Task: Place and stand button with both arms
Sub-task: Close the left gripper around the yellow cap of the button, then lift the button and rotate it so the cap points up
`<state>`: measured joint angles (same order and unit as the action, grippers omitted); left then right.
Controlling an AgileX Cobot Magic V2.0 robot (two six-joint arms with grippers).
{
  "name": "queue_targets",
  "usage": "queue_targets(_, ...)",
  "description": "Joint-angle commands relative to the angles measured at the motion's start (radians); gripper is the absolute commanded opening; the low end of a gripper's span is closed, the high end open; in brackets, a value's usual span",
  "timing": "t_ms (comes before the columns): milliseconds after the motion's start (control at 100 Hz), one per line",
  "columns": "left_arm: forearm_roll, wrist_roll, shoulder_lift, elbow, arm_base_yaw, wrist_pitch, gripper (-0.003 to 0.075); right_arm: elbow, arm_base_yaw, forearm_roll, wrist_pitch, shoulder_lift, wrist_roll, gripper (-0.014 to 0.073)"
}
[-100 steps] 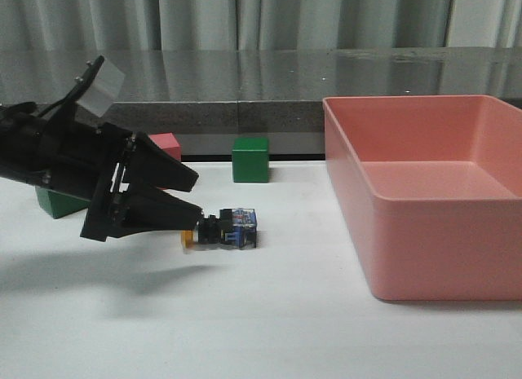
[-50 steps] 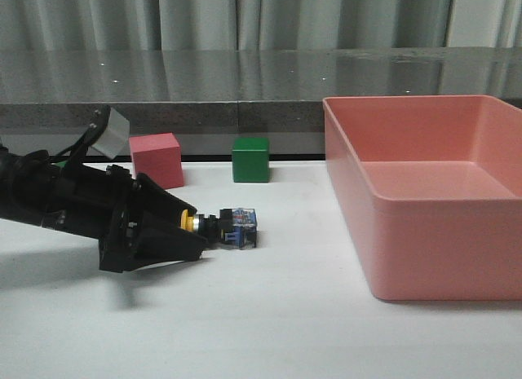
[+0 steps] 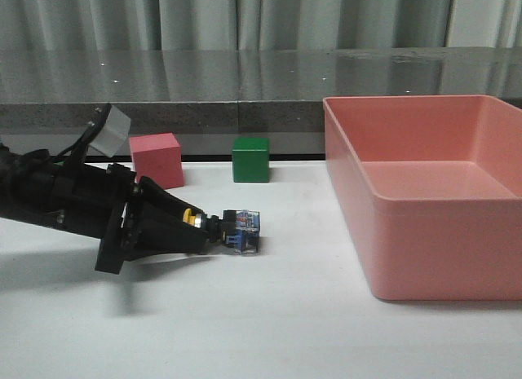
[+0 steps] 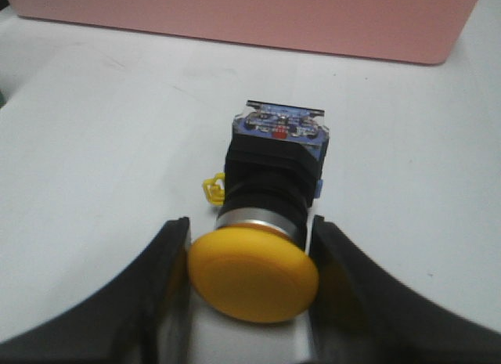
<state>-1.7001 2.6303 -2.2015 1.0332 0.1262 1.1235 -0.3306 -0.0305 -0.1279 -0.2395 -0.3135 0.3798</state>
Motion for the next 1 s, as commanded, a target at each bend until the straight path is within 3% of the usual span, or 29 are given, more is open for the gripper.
queue_targets(0,-0.005,-0.009,0.102,0.017,-0.011,0.145,-0.0019,-0.023,0.006,-0.004,0.074,-0.005,0.003,-0.0062)
queue_targets(150,0.080,-0.105,0.237,0.017,-0.028,0.076,-0.0019,-0.023,0.006,-0.004,0.074,-0.005,0.003,-0.0062)
queue_targets(300,0.184,-0.287,0.419,0.019,-0.018,-0.194,-0.0019,-0.023,0.006,-0.004,0.074,-0.005,0.003,-0.0062)
queue_targets(420,0.407,-0.496,0.535,0.068,0.018,-0.330,-0.0019,-0.023,0.006,-0.004,0.074,-0.005,0.003,-0.0062)
queue_targets(680,1.032,-1.145,0.577,0.299,0.149,-0.252,-0.0019,-0.023,0.006,-0.004,0.074,-0.005,0.003,-0.0062)
queue_targets(800,1.312,-1.346,0.575,0.371,0.233,-0.242,-0.0019,-0.023,0.006,-0.004,0.074,-0.005,0.003,-0.0062)
queue_targets(990,1.619,-1.604,0.548,0.436,0.332,-0.198,-0.0019,-0.023,0.006,-0.004,0.074,-0.005,0.003,-0.0062)
